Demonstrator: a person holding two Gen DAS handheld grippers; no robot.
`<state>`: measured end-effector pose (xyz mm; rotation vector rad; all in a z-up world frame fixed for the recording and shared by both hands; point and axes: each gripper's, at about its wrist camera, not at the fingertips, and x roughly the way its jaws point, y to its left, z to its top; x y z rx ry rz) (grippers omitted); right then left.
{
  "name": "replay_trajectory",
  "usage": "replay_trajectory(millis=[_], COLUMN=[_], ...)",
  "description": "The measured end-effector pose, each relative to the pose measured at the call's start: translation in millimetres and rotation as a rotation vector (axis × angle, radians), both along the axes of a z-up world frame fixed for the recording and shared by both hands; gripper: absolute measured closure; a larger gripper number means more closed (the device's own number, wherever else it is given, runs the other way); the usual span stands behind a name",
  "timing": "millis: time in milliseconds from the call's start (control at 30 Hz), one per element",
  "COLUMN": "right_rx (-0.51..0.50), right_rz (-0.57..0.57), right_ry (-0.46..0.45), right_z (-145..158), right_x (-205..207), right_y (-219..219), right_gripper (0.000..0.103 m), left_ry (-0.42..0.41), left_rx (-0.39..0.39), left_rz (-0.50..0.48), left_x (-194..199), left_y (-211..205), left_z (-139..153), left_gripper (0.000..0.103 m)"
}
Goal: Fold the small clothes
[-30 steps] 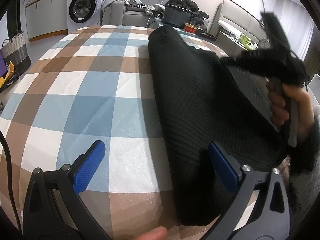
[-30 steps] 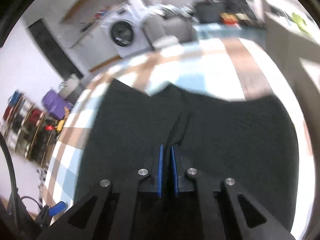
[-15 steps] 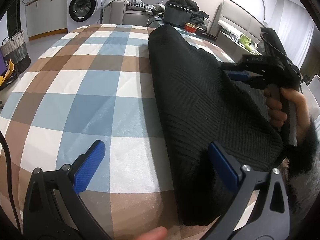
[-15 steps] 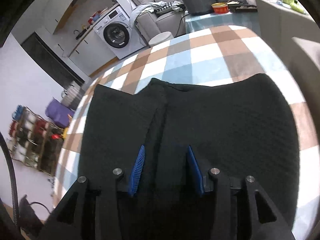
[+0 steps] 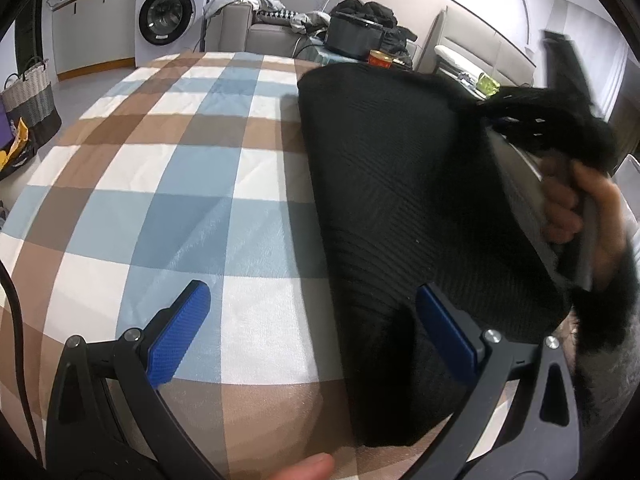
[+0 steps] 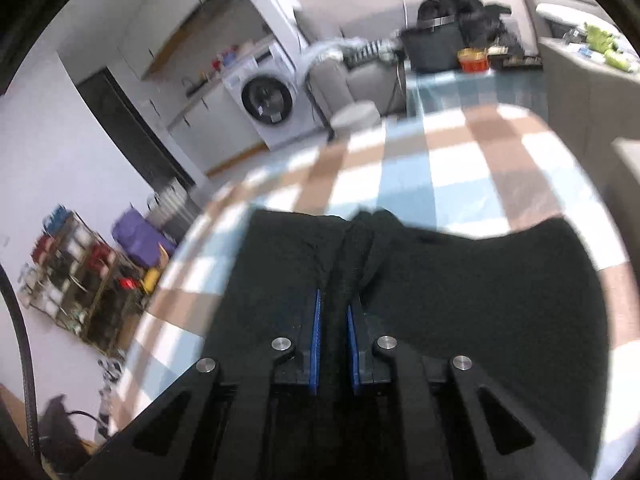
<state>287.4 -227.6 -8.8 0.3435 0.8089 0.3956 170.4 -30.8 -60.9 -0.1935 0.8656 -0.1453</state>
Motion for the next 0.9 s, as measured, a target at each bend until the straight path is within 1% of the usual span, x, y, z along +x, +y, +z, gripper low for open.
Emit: replay_trajectory(millis=[100,200,267,367,433,467,500,600,633,667,767,800,833,867,900], right_rx=[-0.036,-0.106,-0.132,-0.139,-0.179,-0.171,-0.146,-0.093,-0.093,-0.104,-0.124,-0.13,-0.144,-0.151,-0.168], right_rz=[-0.04,-0.123,-0.187,-0.219,-0.236,-0.235,-0.235,-0.229,-0.227,-0.218,-0.188,-0.184,-0.18,-0.175,-0.172], right_ry=[-0.043,-0.062,-0.021,0.097,0.192,0.221,0.236,0.241,0.237,0.231,0.231,0.226,0.218,0.205,0.174], right_z=[34.5,49.8,41.0,-1.3,-35.1,-44.3,-50.7,-49.3,-48.2,-48.2,-54.9,-55.9,-55.3,-51.8,-44.3], right_x=[-23.0,-34.4,-30.0,-8.3,4.4,7.1,7.6,4.6,3.7,3.7,7.4,9.6,10.7,7.9,3.8], right_y=[-12.2,-30.8,-48.0,-67.0,-73.7,-76.7,-81.1,-90.0,-90.9,-90.3,-83.6,-81.8,-76.8,-74.6,-72.1], right_gripper=[0.092,0.092,0.092,0.091,0.09,0.09,0.089,0.075,0.07,0.069,0.069,0.071,0.084,0.09,0.091], left_ry=[-0.015,-0.031,-0.029,-0.018,-0.013,-0.012,-0.012,-0.003,0.0,0.0,-0.003,0.0,0.002,0.002,-0.001], left_rx=[-0.004,-0.003,-0.004,0.005,0.01,0.012,0.013,0.012,0.014,0.014,0.009,0.012,0.014,0.015,0.018], left_rz=[-0.009,-0.024,-0.029,-0.034,-0.036,-0.034,-0.032,-0.026,-0.025,-0.026,-0.034,-0.036,-0.039,-0.044,-0.048], left_x=[-2.5,-4.2,-3.0,-1.9,-1.9,-1.9,-2.0,-0.7,0.1,0.6,1.1,1.7,2.0,1.5,1.2], left_y=[-2.8,-7.8,-10.7,-14.7,-15.4,-15.0,-14.3,-12.4,-12.7,-12.8,-15.8,-17.2,-18.6,-20.3,-21.6], left_z=[7.8,12.9,12.6,9.6,7.6,7.1,6.2,3.8,3.1,2.7,2.5,1.9,1.5,1.6,2.0], left_gripper=[0.001,0.001,0.001,0.001,0.001,0.001,0.001,0.001,0.001,0.001,0.001,0.001,0.001,0.001,0.001])
